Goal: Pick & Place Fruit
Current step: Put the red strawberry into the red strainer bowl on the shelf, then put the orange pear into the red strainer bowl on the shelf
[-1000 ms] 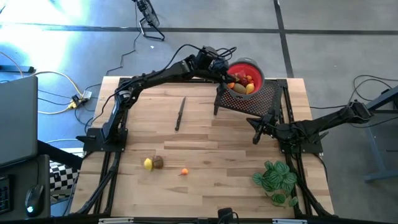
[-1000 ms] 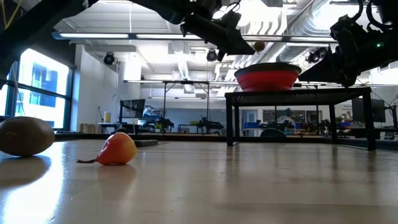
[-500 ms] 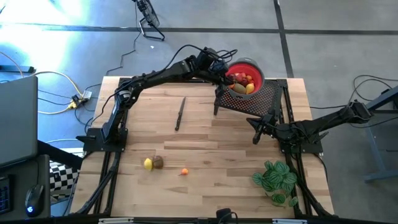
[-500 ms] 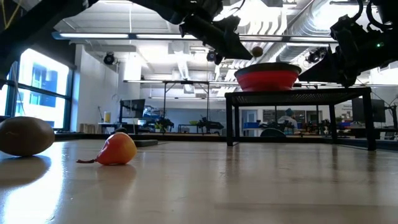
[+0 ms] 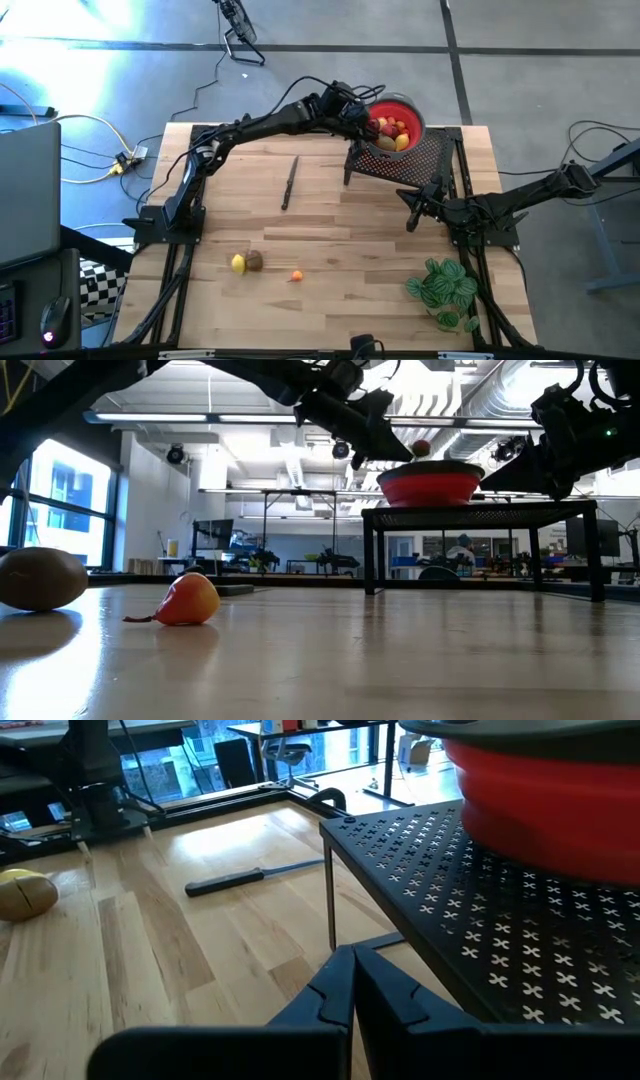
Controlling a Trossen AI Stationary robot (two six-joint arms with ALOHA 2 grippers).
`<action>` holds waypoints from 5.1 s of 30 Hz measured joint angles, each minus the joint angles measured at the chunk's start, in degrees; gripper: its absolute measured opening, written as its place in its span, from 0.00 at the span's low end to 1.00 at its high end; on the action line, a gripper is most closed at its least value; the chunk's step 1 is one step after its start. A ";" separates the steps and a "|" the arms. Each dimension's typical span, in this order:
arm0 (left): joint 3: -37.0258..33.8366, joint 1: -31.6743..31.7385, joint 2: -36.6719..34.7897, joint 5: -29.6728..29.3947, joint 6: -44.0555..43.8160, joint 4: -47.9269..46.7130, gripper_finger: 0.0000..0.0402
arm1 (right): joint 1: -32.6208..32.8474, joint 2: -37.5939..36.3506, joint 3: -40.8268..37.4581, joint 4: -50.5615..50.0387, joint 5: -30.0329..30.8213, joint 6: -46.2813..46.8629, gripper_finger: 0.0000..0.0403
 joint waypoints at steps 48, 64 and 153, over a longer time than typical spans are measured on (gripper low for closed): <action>-0.02 0.02 -0.07 0.02 0.11 -2.80 0.00 | 0.00 0.00 0.00 -0.01 0.01 -0.11 0.01; -0.02 0.02 -0.13 -0.63 0.07 -3.02 0.03 | 0.00 0.01 0.00 -0.01 0.00 -0.11 0.01; -8.60 -9.69 -11.50 1.51 10.62 -5.39 0.00 | 0.01 0.00 0.00 -1.70 -0.04 -0.15 0.01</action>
